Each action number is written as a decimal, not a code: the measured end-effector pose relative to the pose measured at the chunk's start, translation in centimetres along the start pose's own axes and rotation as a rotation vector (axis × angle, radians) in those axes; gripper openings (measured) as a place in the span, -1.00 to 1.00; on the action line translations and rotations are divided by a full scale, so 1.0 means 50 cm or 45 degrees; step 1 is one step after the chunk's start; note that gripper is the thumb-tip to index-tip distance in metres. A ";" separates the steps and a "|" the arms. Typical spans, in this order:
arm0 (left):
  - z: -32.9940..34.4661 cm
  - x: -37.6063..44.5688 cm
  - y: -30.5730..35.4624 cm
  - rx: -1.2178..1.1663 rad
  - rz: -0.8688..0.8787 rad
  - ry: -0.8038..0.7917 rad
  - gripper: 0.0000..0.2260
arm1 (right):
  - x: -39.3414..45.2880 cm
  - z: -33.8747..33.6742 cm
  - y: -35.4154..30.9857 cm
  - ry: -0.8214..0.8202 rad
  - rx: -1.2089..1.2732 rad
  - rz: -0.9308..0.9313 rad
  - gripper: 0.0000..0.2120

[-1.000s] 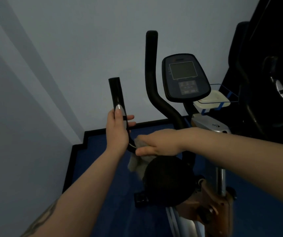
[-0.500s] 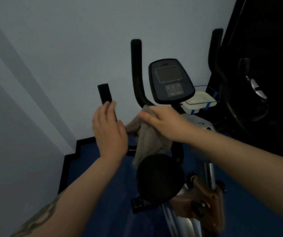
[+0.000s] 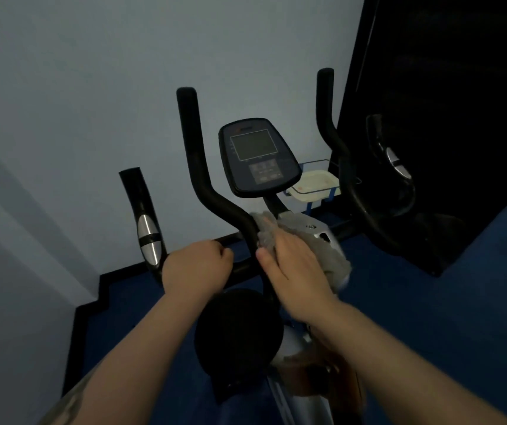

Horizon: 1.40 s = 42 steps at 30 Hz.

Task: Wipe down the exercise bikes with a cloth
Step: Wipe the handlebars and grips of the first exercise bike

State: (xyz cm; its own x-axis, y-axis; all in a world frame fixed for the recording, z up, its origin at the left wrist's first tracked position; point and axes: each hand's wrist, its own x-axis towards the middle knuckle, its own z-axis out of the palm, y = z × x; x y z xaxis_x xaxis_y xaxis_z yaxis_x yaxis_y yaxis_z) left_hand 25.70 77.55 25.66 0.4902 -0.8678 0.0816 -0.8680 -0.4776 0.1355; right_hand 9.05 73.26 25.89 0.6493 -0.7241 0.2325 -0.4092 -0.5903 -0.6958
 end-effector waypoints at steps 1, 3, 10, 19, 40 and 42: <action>0.001 0.001 0.001 0.019 -0.012 -0.020 -0.63 | -0.004 0.010 0.006 0.042 0.001 -0.043 -0.52; 0.003 0.003 0.002 0.043 -0.036 -0.050 -0.62 | 0.017 0.004 0.016 0.028 -0.027 -0.035 -0.52; 0.005 0.008 -0.003 0.108 -0.060 -0.056 -0.61 | 0.068 0.002 0.006 0.028 -0.131 0.106 -0.62; 0.005 0.007 0.000 0.151 -0.133 -0.144 -0.60 | 0.026 -0.006 0.006 0.061 -0.160 -0.024 -0.54; 0.003 -0.006 -0.002 0.104 -0.092 0.050 -0.58 | 0.025 0.000 0.021 0.083 -0.227 -0.034 -0.43; 0.005 -0.004 -0.004 0.091 -0.102 0.069 -0.58 | 0.006 0.003 0.028 0.125 -0.265 -0.098 -0.41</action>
State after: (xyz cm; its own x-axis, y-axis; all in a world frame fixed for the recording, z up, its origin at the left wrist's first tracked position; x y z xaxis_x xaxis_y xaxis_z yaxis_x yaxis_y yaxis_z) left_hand 25.72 77.80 25.38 0.5600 -0.8188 0.1267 -0.8285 -0.5552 0.0733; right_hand 8.75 72.28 24.90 0.6228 -0.6991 0.3514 -0.4904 -0.6987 -0.5209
